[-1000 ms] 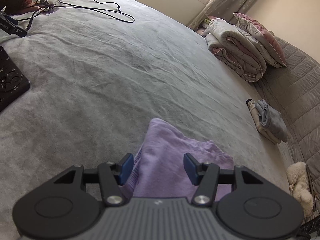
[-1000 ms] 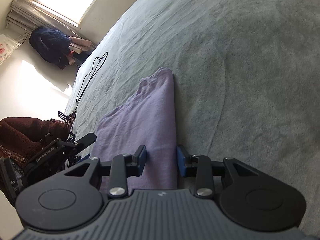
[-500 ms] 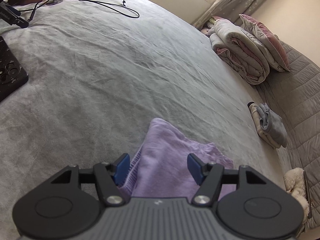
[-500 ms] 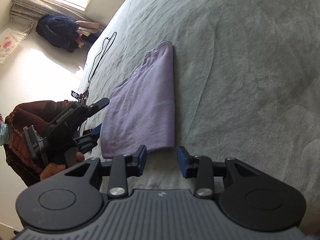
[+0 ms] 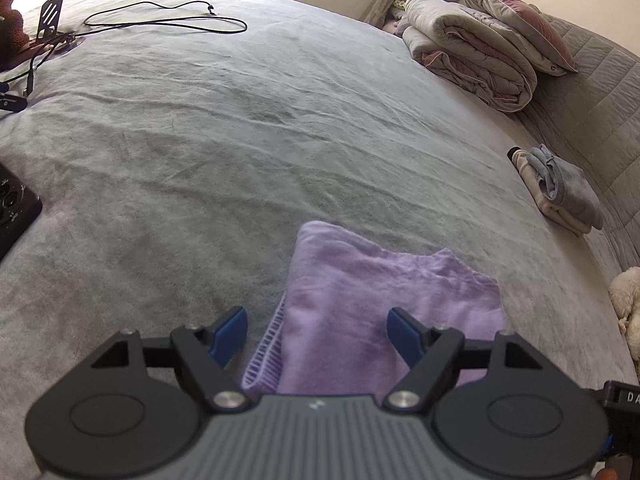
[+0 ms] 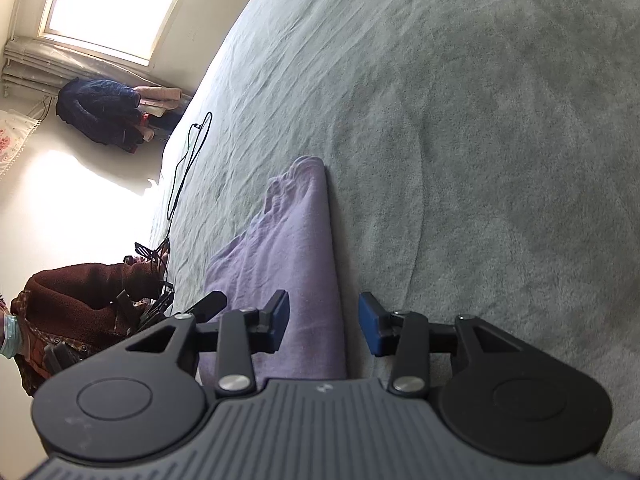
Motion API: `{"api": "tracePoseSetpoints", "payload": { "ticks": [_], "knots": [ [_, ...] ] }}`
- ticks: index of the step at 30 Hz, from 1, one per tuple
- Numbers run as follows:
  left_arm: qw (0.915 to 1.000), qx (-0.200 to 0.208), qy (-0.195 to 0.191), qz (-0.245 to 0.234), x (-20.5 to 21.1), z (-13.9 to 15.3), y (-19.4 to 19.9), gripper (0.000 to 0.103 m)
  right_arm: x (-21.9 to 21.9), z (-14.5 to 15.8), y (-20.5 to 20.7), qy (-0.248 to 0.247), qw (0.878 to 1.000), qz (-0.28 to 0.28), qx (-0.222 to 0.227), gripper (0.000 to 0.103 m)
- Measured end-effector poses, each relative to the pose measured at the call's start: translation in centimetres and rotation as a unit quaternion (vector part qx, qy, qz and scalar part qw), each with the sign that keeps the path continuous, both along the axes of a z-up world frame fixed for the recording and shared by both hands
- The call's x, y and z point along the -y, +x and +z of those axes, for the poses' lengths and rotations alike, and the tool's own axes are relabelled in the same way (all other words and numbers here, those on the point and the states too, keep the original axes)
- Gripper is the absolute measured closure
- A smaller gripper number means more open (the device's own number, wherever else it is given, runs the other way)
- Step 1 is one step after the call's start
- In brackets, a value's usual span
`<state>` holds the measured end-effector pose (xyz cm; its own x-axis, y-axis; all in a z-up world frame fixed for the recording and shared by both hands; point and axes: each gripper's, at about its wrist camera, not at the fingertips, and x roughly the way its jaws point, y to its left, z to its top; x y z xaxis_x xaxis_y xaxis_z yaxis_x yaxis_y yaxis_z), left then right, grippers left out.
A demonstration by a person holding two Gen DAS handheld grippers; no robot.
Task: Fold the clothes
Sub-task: 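Pinch the folded pants bundle with the right gripper while the left gripper pinches it too, then carry the folded pants with both grippers onto the stack of folded clothes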
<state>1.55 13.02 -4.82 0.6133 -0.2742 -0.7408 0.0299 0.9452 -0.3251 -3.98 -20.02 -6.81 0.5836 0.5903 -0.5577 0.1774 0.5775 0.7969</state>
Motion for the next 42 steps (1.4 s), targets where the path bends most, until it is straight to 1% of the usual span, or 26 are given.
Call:
{"api": "tracePoseSetpoints", "payload": {
  "ticks": [6, 9, 17, 19, 21, 22, 26, 27, 28, 31, 32, 33, 34, 36, 37, 38, 39, 42],
  "knots": [
    [0.9999, -0.002, -0.017, 0.000, -0.5, -0.4, 0.3, 0.024, -0.7, 0.0, 1.5, 0.001, 1.000, -0.003, -0.011, 0.057],
    [0.9999, 0.000, -0.011, -0.010, -0.4, -0.4, 0.3, 0.024, -0.9, 0.5, 2.4, -0.009, 1.000, -0.004, -0.015, 0.057],
    [0.9997, 0.003, -0.024, -0.006, -0.4, -0.6, 0.8, 0.025, -1.5, 0.1, 4.8, -0.020, 1.000, -0.014, -0.009, 0.057],
    [0.9996, 0.004, -0.029, -0.006, -0.4, -0.6, 0.9, 0.028, -1.8, 0.0, 4.9, -0.023, 1.000, -0.012, 0.000, 0.056],
    [0.9992, 0.004, -0.038, -0.011, -0.4, -0.7, 1.1, 0.037, -2.1, -0.2, 4.8, -0.025, 1.000, -0.013, 0.011, 0.056],
    [0.9992, 0.003, -0.038, -0.014, -0.3, -0.7, 1.1, 0.039, -2.2, -0.3, 4.6, -0.026, 0.999, -0.012, 0.019, 0.056],
    [0.9991, 0.004, -0.033, -0.024, 0.1, -0.7, 1.1, 0.040, -1.9, -1.0, 3.4, -0.023, 0.998, -0.005, 0.054, 0.056],
    [0.9991, 0.004, -0.032, -0.027, 0.2, -0.7, 1.1, 0.041, -1.8, -1.2, 3.2, -0.020, 0.998, -0.004, 0.062, 0.059],
    [0.9991, 0.005, -0.031, -0.028, 0.3, -0.8, 1.1, 0.042, -1.8, -1.3, 3.1, -0.021, 0.998, -0.003, 0.066, 0.060],
    [0.9991, 0.010, -0.035, -0.022, 0.3, -0.9, 1.0, 0.047, -1.9, -1.4, 2.8, -0.023, 0.997, -0.002, 0.079, 0.061],
    [0.9990, 0.012, -0.040, -0.018, 0.2, -1.0, 1.0, 0.050, -1.9, -1.5, 2.8, -0.023, 0.996, -0.001, 0.084, 0.061],
    [0.9989, 0.013, -0.044, -0.014, 0.2, -1.1, 1.0, 0.055, -1.9, -1.6, 2.7, -0.024, 0.996, -0.001, 0.088, 0.061],
    [0.9984, 0.014, -0.054, -0.010, 0.1, -1.2, 1.0, 0.059, -1.9, -1.6, 2.7, -0.025, 0.995, 0.000, 0.092, 0.062],
    [0.9968, 0.016, -0.079, -0.002, -0.1, -1.6, 1.0, 0.075, -2.1, -1.7, 2.9, -0.030, 0.995, 0.002, 0.096, 0.069],
    [0.9957, 0.017, -0.091, 0.003, -0.1, -1.8, 1.0, 0.077, -2.2, -1.8, 3.1, -0.032, 0.995, 0.004, 0.099, 0.072],
    [0.9945, 0.017, -0.103, 0.007, -0.2, -2.0, 1.0, 0.080, -2.2, -2.0, 3.2, -0.033, 0.995, 0.004, 0.099, 0.082],
    [0.9934, 0.022, -0.112, 0.013, -0.3, -2.2, 0.8, 0.081, -2.2, -2.1, 3.3, -0.032, 0.994, 0.004, 0.100, 0.085],
    [0.9890, 0.036, -0.139, 0.035, -0.5, -2.4, 0.1, 0.083, -1.5, -2.5, 3.1, -0.008, 0.994, -0.003, 0.108, 0.087]
  ]
}}
